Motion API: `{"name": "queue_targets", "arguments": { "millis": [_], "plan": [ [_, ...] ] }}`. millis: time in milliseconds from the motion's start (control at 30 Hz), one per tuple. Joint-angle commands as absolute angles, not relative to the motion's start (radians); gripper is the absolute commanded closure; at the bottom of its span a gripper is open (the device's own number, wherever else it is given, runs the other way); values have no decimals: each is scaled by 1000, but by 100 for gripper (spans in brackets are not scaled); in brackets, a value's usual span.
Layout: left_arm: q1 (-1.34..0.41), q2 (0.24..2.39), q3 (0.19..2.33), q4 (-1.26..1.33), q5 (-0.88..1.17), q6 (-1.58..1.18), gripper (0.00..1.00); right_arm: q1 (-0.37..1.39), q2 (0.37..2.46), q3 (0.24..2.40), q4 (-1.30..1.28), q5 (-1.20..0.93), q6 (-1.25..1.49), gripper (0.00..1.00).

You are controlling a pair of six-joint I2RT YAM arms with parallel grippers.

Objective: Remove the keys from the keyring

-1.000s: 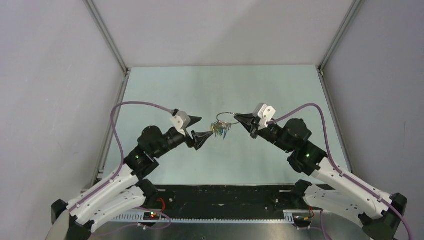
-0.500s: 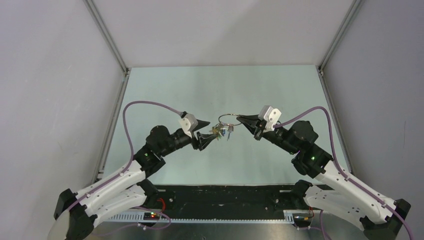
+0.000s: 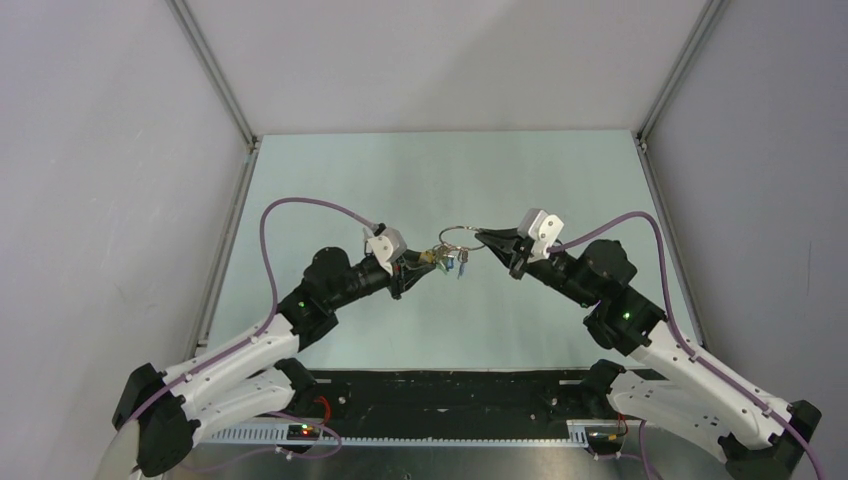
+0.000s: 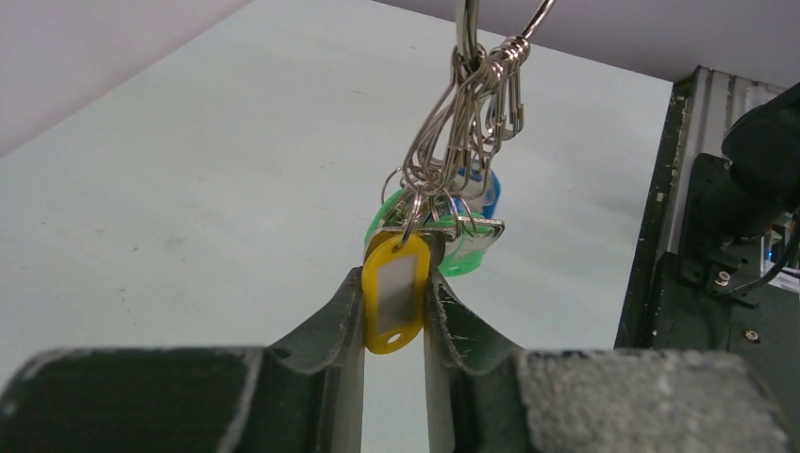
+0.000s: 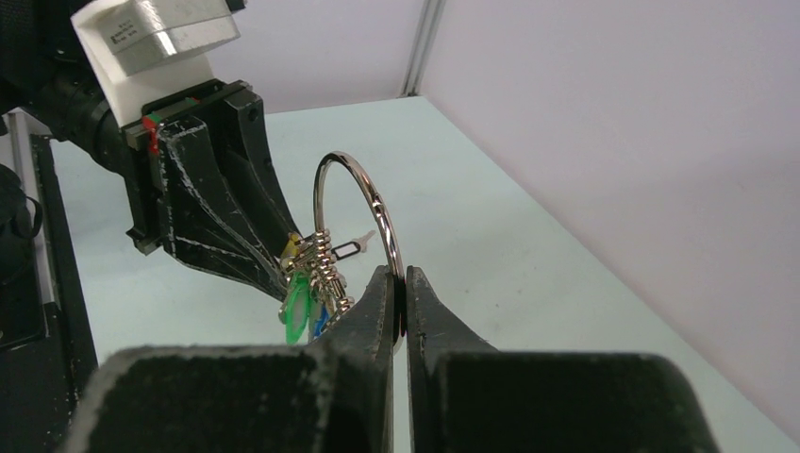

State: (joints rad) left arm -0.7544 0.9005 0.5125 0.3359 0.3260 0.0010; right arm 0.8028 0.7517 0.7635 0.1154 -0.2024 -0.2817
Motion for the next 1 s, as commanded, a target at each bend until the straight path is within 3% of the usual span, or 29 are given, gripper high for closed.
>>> {"name": "queue_targets", "arguments": {
  "millis": [0,100,700,767,867,967],
  "plan": [
    [-752,897,546,383,311,19,91,781,737,805,150,-184,-254,100],
    [-753,891,549,375,299,9,99,764,747,805,134,-157,-237,100],
    [-752,926,713,87,267,-37,100,698,790,730,128,-197,-142,100],
    [-753,949,764,4,269,-33,100,697,803,709,140,-206,-130,96],
    [-752,981,843,-92,290,-26,100,697,838,690,153,-223,-111,75],
    [-752,985,885,-155,316,-19,100,697,864,672,164,-223,-99,67]
  ]
}}
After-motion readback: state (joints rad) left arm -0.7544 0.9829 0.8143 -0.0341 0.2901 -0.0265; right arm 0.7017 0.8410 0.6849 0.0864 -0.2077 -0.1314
